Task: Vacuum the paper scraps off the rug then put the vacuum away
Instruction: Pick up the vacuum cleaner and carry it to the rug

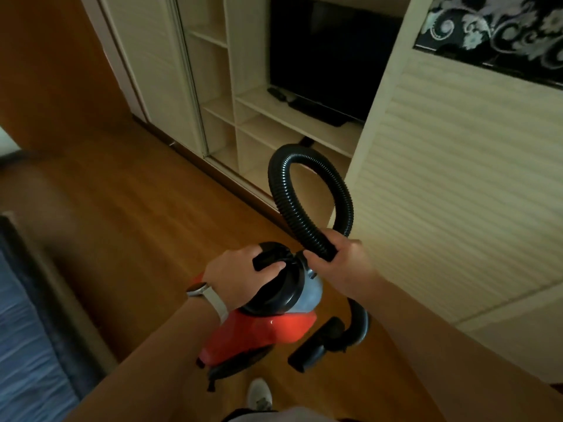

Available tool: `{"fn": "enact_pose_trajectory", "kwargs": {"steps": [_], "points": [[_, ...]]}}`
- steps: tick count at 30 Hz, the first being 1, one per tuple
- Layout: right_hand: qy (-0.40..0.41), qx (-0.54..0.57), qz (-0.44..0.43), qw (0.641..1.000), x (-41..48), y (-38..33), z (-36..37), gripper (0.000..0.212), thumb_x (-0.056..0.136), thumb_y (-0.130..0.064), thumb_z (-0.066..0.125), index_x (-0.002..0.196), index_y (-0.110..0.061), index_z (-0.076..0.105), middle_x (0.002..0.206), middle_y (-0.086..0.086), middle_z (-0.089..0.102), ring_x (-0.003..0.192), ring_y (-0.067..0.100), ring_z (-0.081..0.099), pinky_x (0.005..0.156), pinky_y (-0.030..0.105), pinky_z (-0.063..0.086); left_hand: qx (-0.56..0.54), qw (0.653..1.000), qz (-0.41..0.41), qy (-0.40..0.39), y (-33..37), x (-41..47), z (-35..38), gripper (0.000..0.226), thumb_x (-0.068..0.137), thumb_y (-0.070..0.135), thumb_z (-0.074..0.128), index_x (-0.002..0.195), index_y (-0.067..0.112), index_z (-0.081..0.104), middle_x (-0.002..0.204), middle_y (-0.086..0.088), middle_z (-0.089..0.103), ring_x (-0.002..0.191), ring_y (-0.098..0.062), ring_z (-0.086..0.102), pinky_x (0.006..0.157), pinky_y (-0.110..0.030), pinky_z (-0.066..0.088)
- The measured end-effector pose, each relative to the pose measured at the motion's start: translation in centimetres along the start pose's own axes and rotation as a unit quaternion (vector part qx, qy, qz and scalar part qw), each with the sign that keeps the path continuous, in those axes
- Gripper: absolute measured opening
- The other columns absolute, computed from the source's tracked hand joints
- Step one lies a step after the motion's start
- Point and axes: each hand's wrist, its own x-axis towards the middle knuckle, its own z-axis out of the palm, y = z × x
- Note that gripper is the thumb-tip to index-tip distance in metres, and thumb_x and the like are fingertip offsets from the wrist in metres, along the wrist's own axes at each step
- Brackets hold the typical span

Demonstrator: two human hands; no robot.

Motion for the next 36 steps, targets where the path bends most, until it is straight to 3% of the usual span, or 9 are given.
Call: {"fn": "enact_pose_trajectory", "kwargs": {"steps": [5,9,14,16,21,27,30,33,36], "points": [[-0.005,0.003,-0.028,1.000,7.3,-2.1,2.1,0.024,0.088,-0.029,0.072,0.111,-0.026,0.065,0.074,-0.016,0.063,0.070,-0.005,0.062,0.056,0.008,0.046,0.036,0.999,-0.011,0.016,-3.0,5.8,-4.0,0.052,0.079,0.074,0.049,0.100,0.028,0.062,0.086,0.007,0.066,0.075,-0.015,0.059,0.062,-0.028,0.046],[-0.044,0.007,-0.042,0.998,13.3,-3.6,3.9,0.023,0.089,-0.035,0.070,0.109,-0.038,0.059,0.072,-0.023,0.062,0.071,-0.010,0.062,0.058,0.008,0.047,0.062,0.997,-0.040,0.025,-5.7,9.4,-6.9,0.044,0.081,0.075,0.047,0.088,0.032,0.055,0.074,0.010,0.059,0.073,-0.014,0.061,0.060,-0.028,0.047],[-0.077,0.003,-0.050,0.996,20.6,-3.9,6.9,0.030,0.086,-0.041,0.069,0.115,-0.033,0.064,0.084,-0.013,0.069,0.076,0.001,0.065,0.068,0.021,0.054,0.112,0.988,-0.075,0.068,-9.0,13.2,-8.3,0.056,0.079,0.079,0.045,0.099,0.030,0.063,0.067,0.008,0.061,0.062,-0.012,0.060,0.052,-0.031,0.052],[-0.097,0.016,-0.056,0.994,24.0,-3.8,8.1,0.024,0.087,-0.040,0.069,0.108,-0.032,0.065,0.084,-0.012,0.069,0.076,0.001,0.064,0.068,0.022,0.054,0.119,0.986,-0.087,0.076,-10.5,15.4,-8.7,0.059,0.079,0.080,0.041,0.100,0.031,0.065,0.063,0.009,0.059,0.056,-0.009,0.058,0.049,-0.031,0.052],[-0.160,0.069,-0.070,0.982,33.3,-3.4,11.5,0.023,0.087,-0.041,0.068,0.104,-0.027,0.065,0.087,-0.002,0.070,0.078,0.009,0.067,0.073,0.040,0.059,0.134,0.979,-0.142,0.060,-13.1,22.1,-9.8,0.060,0.080,0.080,0.038,0.098,0.028,0.062,0.065,0.007,0.062,0.056,-0.011,0.060,0.051,-0.035,0.055],[-0.215,0.084,-0.081,0.970,44.2,-4.4,13.2,0.019,0.089,-0.036,0.068,0.102,-0.024,0.065,0.088,0.000,0.069,0.080,0.006,0.062,0.072,0.029,0.055,0.127,0.971,-0.191,0.068,-14.8,30.6,-12.8,0.061,0.083,0.078,0.040,0.118,0.032,0.058,0.063,0.010,0.057,0.055,-0.007,0.057,0.048,-0.027,0.050],[-0.224,0.113,-0.107,0.962,49.1,-5.8,14.6,0.016,0.088,-0.034,0.070,0.100,-0.023,0.067,0.086,-0.001,0.070,0.080,0.007,0.064,0.072,0.032,0.056,0.118,0.965,-0.210,0.106,-16.0,33.8,-14.6,0.057,0.084,0.075,0.044,0.119,0.032,0.059,0.063,0.013,0.054,0.056,-0.008,0.057,0.047,-0.025,0.047],[-0.238,0.121,-0.136,0.954,52.8,-7.7,16.2,0.016,0.086,-0.039,0.070,0.101,-0.033,0.066,0.087,-0.006,0.070,0.079,0.004,0.065,0.074,0.035,0.059,0.085,0.960,-0.225,0.146,-18.2,35.5,-16.1,0.057,0.083,0.073,0.046,0.118,0.030,0.061,0.060,0.016,0.047,0.053,-0.003,0.051,0.045,-0.020,0.038],[-0.269,0.117,-0.163,0.942,55.7,-9.9,18.4,0.018,0.084,-0.048,0.067,0.098,-0.056,0.060,0.086,-0.014,0.068,0.079,0.000,0.065,0.074,0.038,0.060,0.054,0.953,-0.246,0.171,-20.8,36.5,-17.7,0.054,0.083,0.073,0.046,0.115,0.033,0.061,0.063,0.018,0.048,0.058,-0.003,0.054,0.048,-0.018,0.038]]}}
